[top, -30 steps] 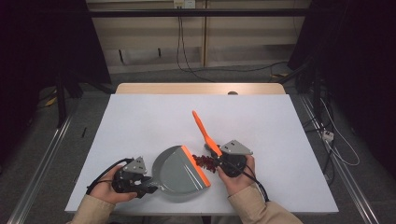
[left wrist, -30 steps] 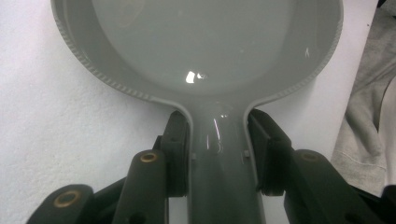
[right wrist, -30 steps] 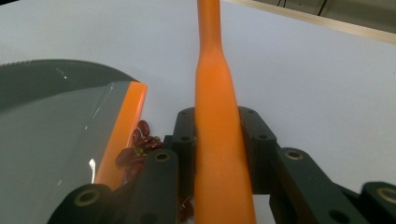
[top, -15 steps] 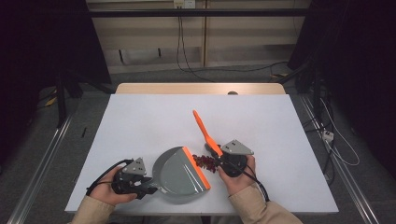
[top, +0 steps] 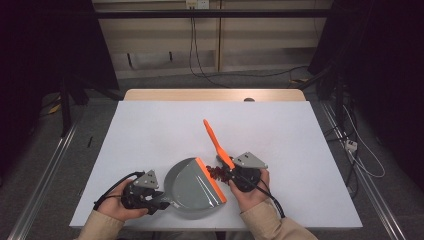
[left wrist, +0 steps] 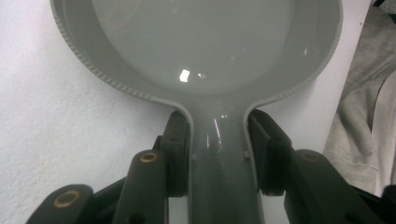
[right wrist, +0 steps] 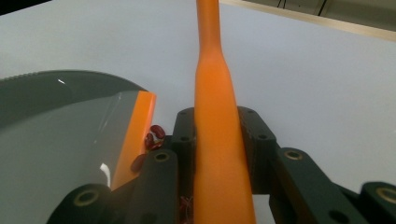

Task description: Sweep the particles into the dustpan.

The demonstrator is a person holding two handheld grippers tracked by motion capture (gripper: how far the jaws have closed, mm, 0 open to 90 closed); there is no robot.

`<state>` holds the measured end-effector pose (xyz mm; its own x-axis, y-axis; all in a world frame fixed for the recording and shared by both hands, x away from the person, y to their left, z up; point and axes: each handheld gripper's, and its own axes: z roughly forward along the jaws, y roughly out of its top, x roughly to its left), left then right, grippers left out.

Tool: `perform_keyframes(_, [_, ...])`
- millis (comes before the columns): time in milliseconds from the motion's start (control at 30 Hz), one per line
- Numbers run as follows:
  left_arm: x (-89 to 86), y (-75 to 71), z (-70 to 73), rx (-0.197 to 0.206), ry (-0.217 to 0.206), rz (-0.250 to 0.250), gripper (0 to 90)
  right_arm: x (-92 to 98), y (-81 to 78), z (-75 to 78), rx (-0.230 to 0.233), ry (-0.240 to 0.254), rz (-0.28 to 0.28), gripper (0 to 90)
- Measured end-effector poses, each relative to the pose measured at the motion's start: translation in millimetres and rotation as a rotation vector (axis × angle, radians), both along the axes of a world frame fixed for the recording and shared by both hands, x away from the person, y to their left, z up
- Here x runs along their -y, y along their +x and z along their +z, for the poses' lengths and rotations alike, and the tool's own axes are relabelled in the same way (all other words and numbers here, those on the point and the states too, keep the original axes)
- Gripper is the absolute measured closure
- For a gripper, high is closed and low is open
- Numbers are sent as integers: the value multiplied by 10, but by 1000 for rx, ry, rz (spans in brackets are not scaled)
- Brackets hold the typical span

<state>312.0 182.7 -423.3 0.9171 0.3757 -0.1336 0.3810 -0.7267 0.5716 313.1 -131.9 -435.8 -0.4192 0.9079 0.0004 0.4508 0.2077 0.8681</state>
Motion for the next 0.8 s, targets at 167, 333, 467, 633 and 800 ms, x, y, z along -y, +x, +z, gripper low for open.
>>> perform_keyframes(167, [31, 8, -4, -10, -11, 8, 627, -105, -22, -11, 2, 15, -2, 709])
perform_keyframes(333, [78, 16, -10, -14, -8, 14, 627, -241, -57, -10, 4, 26, -1, 710])
perform_keyframes(467, [80, 20, -12, -21, -9, 19, 628, -365, -75, -22, 15, 26, 8, 709])
perform_keyframes(633, [68, 20, -20, -21, -24, 24, 628, -453, -104, 6, 43, 40, 32, 710])
perform_keyframes(800, [50, 31, -30, -22, -28, 24, 628, -443, -93, 109, 57, 100, 71, 712])
